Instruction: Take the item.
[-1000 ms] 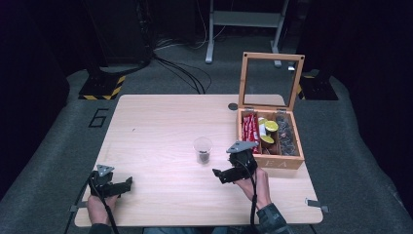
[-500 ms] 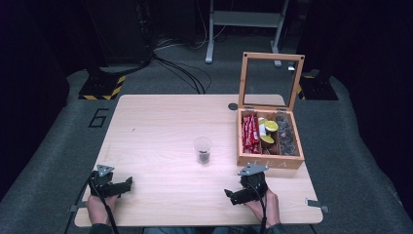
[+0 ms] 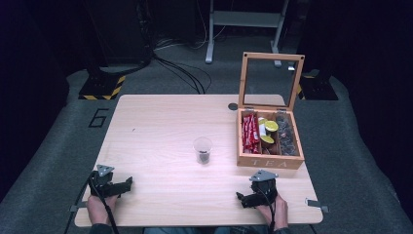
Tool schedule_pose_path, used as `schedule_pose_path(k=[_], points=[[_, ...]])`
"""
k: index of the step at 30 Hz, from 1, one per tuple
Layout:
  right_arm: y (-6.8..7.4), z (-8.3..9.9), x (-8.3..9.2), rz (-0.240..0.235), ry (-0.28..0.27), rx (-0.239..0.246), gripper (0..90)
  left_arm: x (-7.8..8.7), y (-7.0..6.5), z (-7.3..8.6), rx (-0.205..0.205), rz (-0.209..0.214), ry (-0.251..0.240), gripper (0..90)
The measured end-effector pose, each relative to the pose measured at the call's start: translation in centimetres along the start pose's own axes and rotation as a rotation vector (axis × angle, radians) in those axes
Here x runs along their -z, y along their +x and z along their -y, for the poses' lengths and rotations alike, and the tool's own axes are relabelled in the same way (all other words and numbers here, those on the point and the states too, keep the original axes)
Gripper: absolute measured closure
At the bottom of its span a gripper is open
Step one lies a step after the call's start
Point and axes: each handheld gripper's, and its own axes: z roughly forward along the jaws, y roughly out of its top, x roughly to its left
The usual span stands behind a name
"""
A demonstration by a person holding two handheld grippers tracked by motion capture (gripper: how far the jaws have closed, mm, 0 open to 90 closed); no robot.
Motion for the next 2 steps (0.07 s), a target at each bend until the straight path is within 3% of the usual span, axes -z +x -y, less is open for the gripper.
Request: schedule_pose_path(k=[2], points=[[-0.17, 0.08, 0.02, 0.000, -0.005, 0.017, 0.0, 0.02, -0.02, 0.00, 0.003, 0.001, 0.004, 2.5]])
